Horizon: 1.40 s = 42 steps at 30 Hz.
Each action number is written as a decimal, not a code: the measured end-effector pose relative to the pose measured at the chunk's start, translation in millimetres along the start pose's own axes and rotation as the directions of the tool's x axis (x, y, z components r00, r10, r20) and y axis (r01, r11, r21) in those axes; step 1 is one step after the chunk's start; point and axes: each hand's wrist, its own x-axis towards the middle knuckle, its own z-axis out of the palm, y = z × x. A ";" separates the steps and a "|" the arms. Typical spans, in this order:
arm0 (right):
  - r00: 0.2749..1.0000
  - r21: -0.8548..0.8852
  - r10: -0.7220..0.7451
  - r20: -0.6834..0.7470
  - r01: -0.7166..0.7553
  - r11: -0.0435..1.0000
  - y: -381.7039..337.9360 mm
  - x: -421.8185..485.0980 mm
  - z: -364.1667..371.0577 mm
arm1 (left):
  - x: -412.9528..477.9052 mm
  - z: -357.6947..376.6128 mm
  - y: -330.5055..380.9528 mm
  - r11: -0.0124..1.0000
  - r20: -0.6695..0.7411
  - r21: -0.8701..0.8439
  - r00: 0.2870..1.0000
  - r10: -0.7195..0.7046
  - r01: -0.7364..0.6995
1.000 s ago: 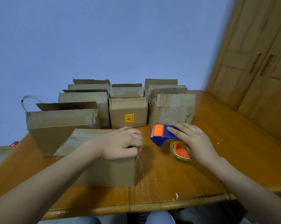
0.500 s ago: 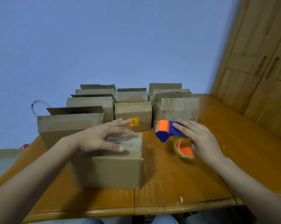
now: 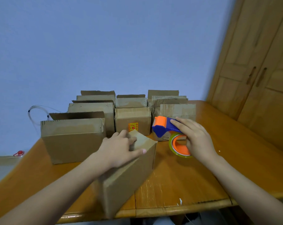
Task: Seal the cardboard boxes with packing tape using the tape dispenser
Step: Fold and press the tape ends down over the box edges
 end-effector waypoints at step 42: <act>0.890 0.705 0.359 0.281 -0.445 0.553 -49.8 54.2 -16.6 | 9.3 -8.3 32.1 0.588 -0.739 -0.643 0.600 -0.308 -0.490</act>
